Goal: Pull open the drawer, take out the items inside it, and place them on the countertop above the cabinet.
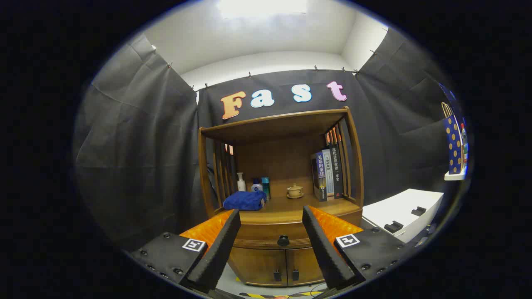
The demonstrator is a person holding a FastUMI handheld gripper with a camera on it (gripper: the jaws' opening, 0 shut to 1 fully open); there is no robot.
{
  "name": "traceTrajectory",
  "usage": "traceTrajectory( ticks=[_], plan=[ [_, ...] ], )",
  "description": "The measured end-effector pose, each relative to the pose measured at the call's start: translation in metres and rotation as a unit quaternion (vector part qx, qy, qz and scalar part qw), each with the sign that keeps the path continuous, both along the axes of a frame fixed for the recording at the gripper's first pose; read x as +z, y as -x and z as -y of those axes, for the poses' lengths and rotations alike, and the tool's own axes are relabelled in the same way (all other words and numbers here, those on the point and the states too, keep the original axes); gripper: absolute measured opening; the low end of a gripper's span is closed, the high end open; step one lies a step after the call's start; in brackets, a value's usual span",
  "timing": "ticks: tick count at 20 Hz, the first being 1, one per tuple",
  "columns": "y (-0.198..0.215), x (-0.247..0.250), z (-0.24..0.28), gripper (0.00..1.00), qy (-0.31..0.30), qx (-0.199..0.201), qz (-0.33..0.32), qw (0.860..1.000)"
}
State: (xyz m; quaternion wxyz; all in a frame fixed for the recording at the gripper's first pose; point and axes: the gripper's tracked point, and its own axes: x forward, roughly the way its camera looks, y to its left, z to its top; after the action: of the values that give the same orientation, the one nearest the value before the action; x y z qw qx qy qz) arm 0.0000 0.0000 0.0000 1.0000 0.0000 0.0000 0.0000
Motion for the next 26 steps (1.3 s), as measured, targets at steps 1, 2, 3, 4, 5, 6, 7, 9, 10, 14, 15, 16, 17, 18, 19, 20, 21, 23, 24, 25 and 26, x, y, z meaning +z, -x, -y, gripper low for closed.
traceTrajectory(
  ticks=[1, 2, 3, 4, 5, 6, 7, 9, 10, 14, 15, 16, 17, 18, 19, 20, 21, 23, 24, 25, 26],
  plan=[
    [0.001, 0.001, -0.002, 0.98, -0.001, -0.003, 0.003, 1.000],
    [0.005, 0.003, -0.004, 0.98, -0.004, -0.002, 0.005, 1.000],
    [0.008, 0.005, -0.009, 0.98, -0.008, 0.000, 0.008, 1.000],
    [0.011, 0.006, -0.011, 0.98, -0.010, 0.000, 0.009, 1.000],
    [0.013, 0.008, -0.013, 0.98, -0.010, -0.001, 0.011, 1.000],
    [0.015, 0.007, -0.014, 0.98, -0.008, 0.001, 0.010, 1.000],
    [0.015, 0.006, -0.016, 0.98, -0.004, 0.002, 0.010, 1.000],
    [0.017, 0.004, -0.017, 0.98, 0.010, 0.002, 0.011, 1.000],
    [0.017, 0.001, -0.016, 0.98, 0.017, 0.001, 0.011, 1.000],
    [0.008, -0.016, -0.015, 0.98, 0.032, -0.009, 0.002, 0.999],
    [0.006, -0.016, -0.013, 0.98, 0.034, -0.010, 0.003, 0.999],
    [0.007, -0.018, -0.012, 0.98, 0.035, -0.008, 0.002, 0.999],
    [0.006, -0.020, -0.013, 0.98, 0.036, -0.005, 0.000, 0.999],
    [0.006, -0.023, -0.015, 0.98, 0.037, -0.001, -0.001, 0.999],
    [0.006, -0.025, -0.017, 0.98, 0.038, 0.003, -0.001, 0.999],
    [0.006, -0.025, -0.018, 0.98, 0.038, 0.003, 0.002, 0.999],
    [0.007, -0.026, -0.018, 0.98, 0.037, 0.003, 0.005, 0.999],
    [0.004, -0.028, -0.017, 0.98, 0.036, 0.000, 0.003, 0.999],
    [0.003, -0.029, -0.017, 0.98, 0.035, 0.000, 0.005, 0.999],
    [0.001, -0.029, -0.016, 0.98, 0.033, -0.001, 0.007, 0.999],
    [-0.001, -0.032, -0.016, 0.98, 0.033, -0.001, 0.005, 0.999]
  ],
)
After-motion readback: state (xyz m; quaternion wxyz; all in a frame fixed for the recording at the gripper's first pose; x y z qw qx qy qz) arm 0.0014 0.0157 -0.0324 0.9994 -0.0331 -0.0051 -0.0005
